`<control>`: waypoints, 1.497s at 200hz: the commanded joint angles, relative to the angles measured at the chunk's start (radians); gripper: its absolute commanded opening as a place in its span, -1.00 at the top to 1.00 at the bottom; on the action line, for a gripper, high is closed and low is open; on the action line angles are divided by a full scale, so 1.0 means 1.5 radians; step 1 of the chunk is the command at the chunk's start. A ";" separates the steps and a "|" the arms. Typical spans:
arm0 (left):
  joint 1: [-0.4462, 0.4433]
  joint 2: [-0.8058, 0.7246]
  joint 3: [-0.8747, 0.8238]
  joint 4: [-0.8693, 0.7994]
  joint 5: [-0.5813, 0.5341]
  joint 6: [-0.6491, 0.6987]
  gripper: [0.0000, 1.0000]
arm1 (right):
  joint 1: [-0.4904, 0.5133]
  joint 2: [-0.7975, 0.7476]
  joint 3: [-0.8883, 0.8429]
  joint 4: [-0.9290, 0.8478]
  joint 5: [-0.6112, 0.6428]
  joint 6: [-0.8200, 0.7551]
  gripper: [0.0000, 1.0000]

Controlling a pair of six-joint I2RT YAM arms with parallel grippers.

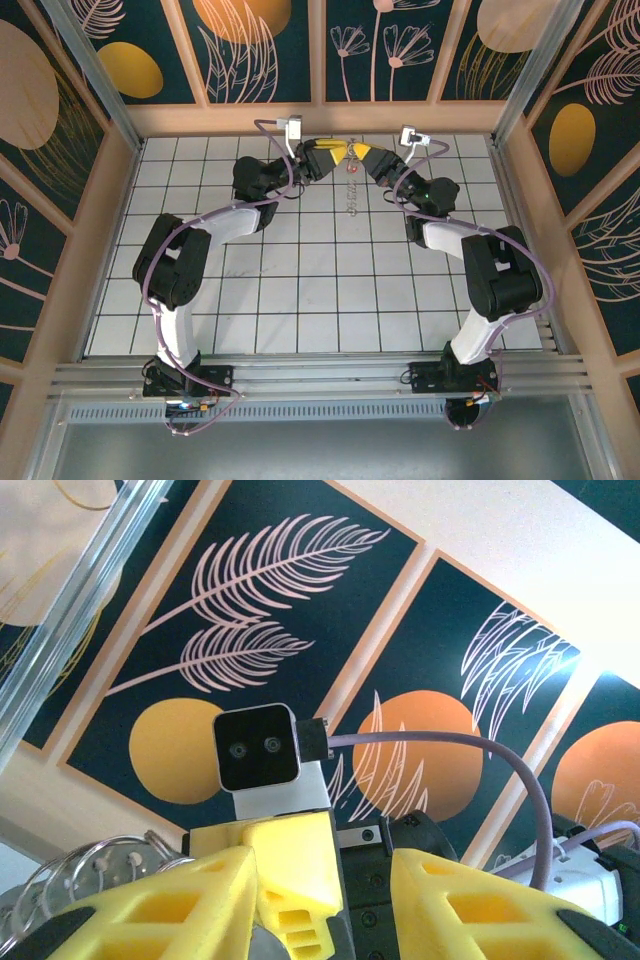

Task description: Put the keys on the keyring

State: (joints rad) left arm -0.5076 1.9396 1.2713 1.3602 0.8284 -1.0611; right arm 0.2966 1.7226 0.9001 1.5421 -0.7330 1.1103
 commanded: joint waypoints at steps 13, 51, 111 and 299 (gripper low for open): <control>-0.007 0.013 0.019 0.013 0.011 -0.002 0.21 | 0.005 0.002 0.012 0.049 0.008 0.003 1.00; -0.010 0.013 0.016 0.008 0.013 0.003 0.22 | 0.006 0.007 0.017 0.042 0.006 0.003 1.00; -0.015 0.023 0.029 -0.004 0.020 0.005 0.30 | 0.011 0.010 0.025 0.034 0.003 0.000 1.00; -0.016 -0.008 -0.021 -0.110 -0.057 0.103 0.06 | 0.011 -0.020 0.005 -0.027 0.011 -0.057 1.00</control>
State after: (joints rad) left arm -0.5236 1.9579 1.2713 1.2499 0.7967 -0.9535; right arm 0.2966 1.7355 0.9020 1.4368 -0.7002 1.0485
